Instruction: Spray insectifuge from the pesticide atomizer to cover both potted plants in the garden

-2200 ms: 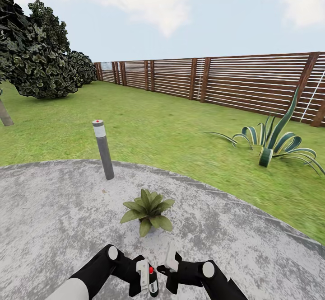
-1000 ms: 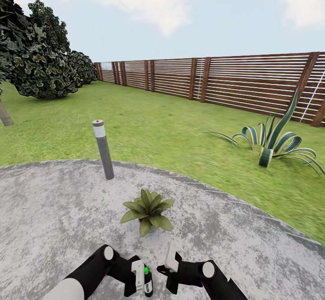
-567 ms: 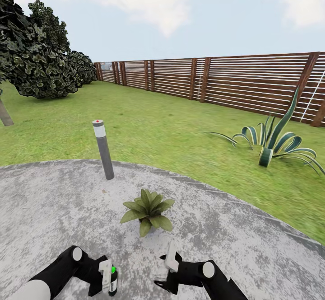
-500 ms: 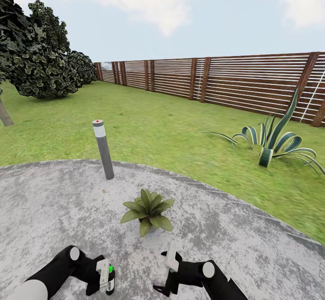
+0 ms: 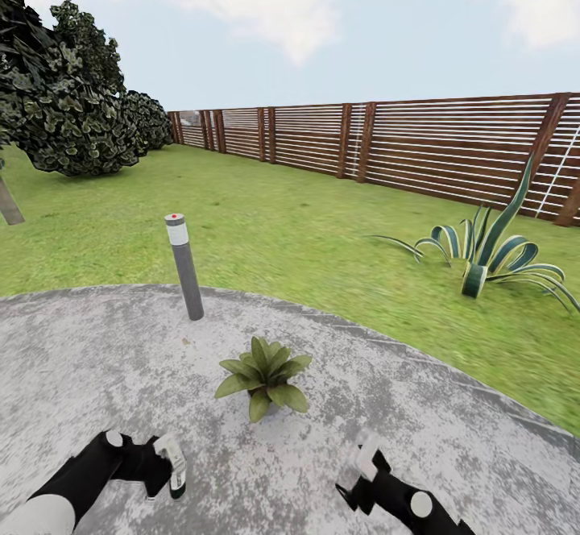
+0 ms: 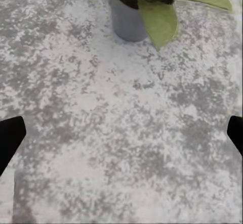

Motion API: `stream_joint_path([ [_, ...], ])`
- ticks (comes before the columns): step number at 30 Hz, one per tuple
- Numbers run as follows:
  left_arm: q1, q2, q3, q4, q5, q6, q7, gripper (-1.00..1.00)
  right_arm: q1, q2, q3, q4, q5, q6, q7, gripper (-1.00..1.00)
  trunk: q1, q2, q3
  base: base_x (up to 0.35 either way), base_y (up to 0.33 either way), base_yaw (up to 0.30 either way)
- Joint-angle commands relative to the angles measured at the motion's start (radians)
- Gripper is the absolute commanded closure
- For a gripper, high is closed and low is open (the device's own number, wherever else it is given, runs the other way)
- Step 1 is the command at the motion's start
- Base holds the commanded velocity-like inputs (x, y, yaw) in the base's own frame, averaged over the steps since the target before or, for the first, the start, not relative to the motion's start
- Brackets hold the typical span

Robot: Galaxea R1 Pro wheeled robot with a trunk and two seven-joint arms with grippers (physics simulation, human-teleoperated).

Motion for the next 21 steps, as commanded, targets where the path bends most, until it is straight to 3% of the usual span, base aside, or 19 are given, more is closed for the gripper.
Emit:
stream_joint_path([
  [1,-0.002,-0.009,0.014,-0.010,-0.004,0.037,0.011,1.00,-0.001,-0.004,-0.057,0.045,0.003,-0.004,-0.042,-1.00,0.000,0.000,-0.001,0.000,0.000,0.000],
  [5,-0.005,-0.052,0.022,-0.039,-0.004,0.165,0.044,1.00,0.000,-0.012,-0.293,0.161,0.001,-0.008,-0.231,-1.00,0.000,0.000,-0.001,0.000,0.000,0.000],
  [8,-0.019,-0.079,0.021,-0.044,-0.003,0.257,0.045,1.00,0.001,-0.017,-0.390,0.219,0.001,-0.007,-0.381,-1.00,0.000,0.000,-0.001,0.000,0.000,0.000],
  [10,-0.033,-0.087,0.022,-0.044,-0.002,0.316,0.044,1.00,0.002,-0.018,-0.413,0.268,0.001,-0.009,-0.438,-1.00,0.000,0.000,-0.001,0.000,0.000,0.000],
  [14,-0.045,-0.094,0.020,-0.045,-0.003,0.402,0.018,1.00,0.003,-0.020,-0.428,0.316,0.000,-0.011,-0.471,-1.00,0.000,0.000,-0.001,0.000,0.000,0.000],
  [17,-0.047,-0.094,0.018,-0.046,-0.004,0.444,-0.031,1.00,0.003,-0.020,-0.431,0.324,-0.004,-0.012,-0.476,-1.00,0.000,0.000,-0.001,0.000,0.000,0.000],
  [18,-0.047,-0.093,0.017,-0.046,-0.007,0.466,-0.059,1.00,0.003,-0.019,-0.432,0.325,-0.008,-0.012,-0.477,-1.00,0.000,0.000,-0.001,0.000,0.000,0.000],
  [19,-0.048,-0.086,0.014,-0.053,-0.012,0.524,-0.133,1.00,0.003,-0.019,-0.433,0.329,-0.016,-0.012,-0.478,-1.00,0.000,0.000,-0.001,0.000,0.000,0.000],
  [21,-0.045,-0.083,0.013,-0.069,-0.015,0.545,-0.160,1.00,0.003,-0.019,-0.434,0.330,-0.018,-0.012,-0.478,-1.00,0.000,0.000,-0.001,0.000,0.000,0.000],
])
